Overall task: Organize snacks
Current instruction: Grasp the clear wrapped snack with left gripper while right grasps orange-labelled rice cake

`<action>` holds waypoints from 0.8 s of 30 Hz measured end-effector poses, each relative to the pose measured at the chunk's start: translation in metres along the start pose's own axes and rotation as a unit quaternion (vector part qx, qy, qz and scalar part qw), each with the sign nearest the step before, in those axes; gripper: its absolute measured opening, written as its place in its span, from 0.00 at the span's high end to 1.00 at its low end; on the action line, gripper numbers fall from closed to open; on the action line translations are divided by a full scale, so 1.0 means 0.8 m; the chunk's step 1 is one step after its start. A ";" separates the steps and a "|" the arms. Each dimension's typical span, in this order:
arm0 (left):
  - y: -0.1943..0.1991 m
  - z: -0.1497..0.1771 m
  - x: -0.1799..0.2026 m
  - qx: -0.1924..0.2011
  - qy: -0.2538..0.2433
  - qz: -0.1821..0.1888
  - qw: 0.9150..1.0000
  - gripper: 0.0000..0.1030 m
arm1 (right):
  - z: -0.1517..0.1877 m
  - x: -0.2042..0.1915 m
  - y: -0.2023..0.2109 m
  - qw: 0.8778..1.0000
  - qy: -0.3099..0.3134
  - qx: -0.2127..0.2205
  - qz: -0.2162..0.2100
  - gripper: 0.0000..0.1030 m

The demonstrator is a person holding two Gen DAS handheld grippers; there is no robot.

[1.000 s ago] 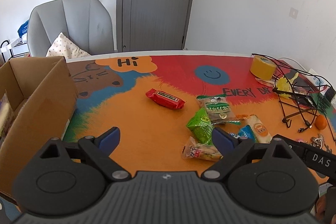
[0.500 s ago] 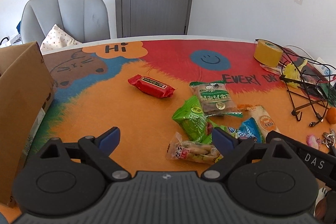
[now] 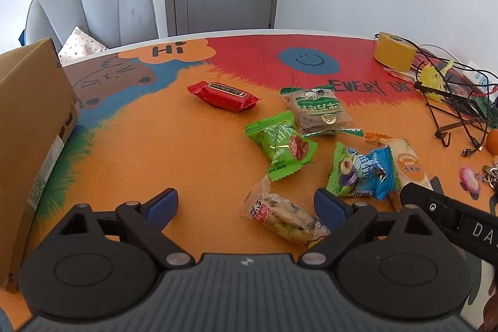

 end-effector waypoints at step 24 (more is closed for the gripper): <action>0.023 0.014 -0.033 -0.008 -0.004 0.010 1.000 0.69 | -0.001 -0.015 -0.012 1.000 0.020 0.006 0.020 0.65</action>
Point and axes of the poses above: each gripper's, at about its wrist camera, not at the fingertips, and y roughly against the way its jaws point, x to its right, z to its underside, the point moved 7 cm from there along -y, roughly the way its jaws point
